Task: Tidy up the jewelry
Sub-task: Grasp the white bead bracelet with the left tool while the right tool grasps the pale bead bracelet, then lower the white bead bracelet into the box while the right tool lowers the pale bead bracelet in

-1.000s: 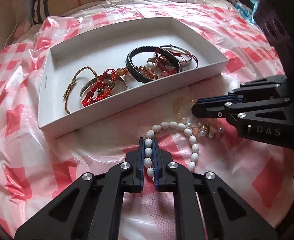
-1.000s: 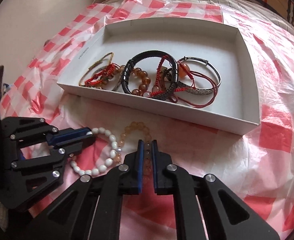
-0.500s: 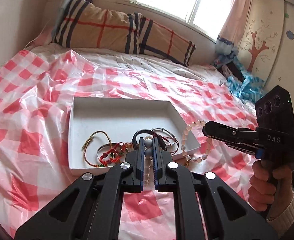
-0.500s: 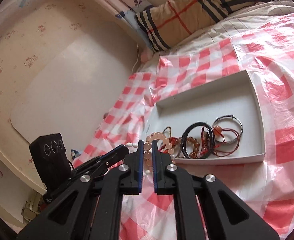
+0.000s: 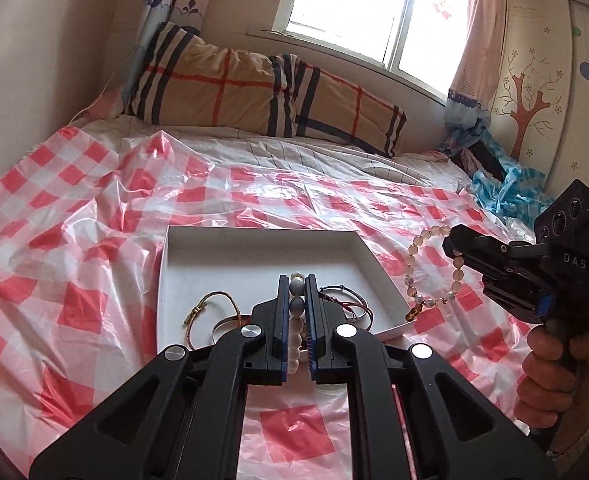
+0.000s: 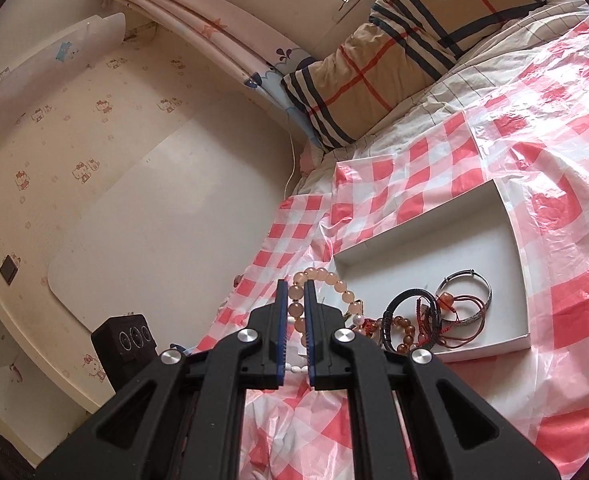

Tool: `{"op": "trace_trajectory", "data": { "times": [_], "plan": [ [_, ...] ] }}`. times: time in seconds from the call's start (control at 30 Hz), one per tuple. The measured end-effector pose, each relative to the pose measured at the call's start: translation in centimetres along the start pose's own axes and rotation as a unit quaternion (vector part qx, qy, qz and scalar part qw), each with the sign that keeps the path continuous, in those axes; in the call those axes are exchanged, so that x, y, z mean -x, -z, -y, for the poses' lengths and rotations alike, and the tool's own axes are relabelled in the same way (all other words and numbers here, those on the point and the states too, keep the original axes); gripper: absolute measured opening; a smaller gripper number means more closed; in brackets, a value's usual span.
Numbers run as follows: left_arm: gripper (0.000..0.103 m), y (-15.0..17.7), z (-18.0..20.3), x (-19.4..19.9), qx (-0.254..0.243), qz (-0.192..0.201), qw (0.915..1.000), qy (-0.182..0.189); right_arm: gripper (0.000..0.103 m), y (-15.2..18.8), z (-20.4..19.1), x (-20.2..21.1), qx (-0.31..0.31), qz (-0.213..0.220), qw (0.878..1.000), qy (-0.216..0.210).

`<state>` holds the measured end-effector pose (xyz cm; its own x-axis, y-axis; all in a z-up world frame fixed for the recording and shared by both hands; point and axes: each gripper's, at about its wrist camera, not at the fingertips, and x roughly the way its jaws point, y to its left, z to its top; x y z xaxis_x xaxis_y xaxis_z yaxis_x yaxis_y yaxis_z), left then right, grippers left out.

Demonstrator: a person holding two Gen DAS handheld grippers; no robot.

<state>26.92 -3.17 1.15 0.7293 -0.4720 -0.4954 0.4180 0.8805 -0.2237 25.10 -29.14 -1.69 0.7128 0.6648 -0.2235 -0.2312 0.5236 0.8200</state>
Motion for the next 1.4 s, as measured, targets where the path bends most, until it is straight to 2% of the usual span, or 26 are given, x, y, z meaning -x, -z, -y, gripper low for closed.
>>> {"op": "trace_trajectory", "data": {
  "times": [0.3,0.77,1.4],
  "plan": [
    [0.007,-0.3,0.9,-0.1,-0.018,0.011,0.9998,-0.005,0.009,0.2,-0.1,-0.2,-0.001,0.001,1.0,-0.005],
    [0.007,-0.5,1.2,-0.7,-0.018,0.015,0.9997,-0.008,0.009,0.2,0.0,-1.3,-0.008,0.0,1.0,-0.003],
    [0.007,-0.5,1.0,-4.1,-0.013,0.001,0.9998,-0.018,0.009,0.1,1.7,-3.6,-0.021,0.001,0.999,0.026]
  ]
}}
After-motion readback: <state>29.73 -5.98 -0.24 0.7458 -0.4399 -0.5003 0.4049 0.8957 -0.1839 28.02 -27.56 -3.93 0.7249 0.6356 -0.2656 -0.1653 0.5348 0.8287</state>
